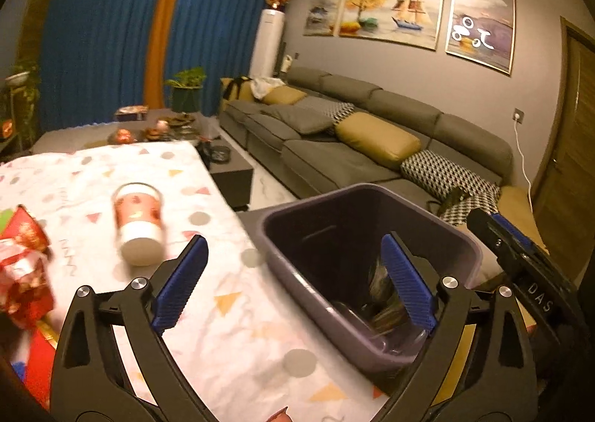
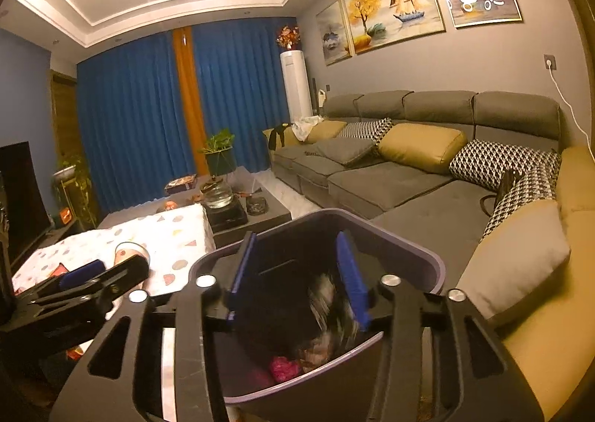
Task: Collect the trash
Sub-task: 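Open both tools to drop the bags into the grey bin, then grasp another pink plastic bag with the left tool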
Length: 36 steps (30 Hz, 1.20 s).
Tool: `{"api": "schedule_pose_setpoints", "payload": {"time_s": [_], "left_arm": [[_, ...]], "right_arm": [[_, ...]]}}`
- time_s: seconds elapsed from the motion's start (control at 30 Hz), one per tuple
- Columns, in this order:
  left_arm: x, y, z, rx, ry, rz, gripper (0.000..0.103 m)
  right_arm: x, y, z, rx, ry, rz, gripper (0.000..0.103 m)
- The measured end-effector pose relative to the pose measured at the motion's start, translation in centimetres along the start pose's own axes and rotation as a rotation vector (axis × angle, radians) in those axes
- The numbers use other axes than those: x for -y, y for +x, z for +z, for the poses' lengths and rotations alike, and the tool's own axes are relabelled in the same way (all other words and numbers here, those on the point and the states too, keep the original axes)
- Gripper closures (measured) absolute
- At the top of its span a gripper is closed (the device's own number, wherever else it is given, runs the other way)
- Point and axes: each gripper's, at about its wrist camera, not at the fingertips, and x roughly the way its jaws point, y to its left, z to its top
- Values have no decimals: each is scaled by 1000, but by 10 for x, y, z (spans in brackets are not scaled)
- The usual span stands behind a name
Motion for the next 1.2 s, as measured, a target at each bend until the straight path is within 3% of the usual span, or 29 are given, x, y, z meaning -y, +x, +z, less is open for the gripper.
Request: {"api": "schedule_pose_setpoints", "payload": {"time_s": [0.2,0.43,0.7,0.87,1.2], "left_arm": [[-15,-49,-4,53,-14,87,9],[-33,-111,-21,93,-15,187,9],[-73,-183,-50,119,-34,289,9],[-106,-223,-73,119,-25,392,9],[-159,-268,-107,92,-64,456,9]], "right_arm": [[-13,-24,1,37,-49,-14,24],[-39,-61,-11,75,-111,-16,7],[-74,-95,-30,94,-136,54,6],[-104,-111,-45,90,-163,109,6],[-160,-122,-79,13,-167,198,6]]}}
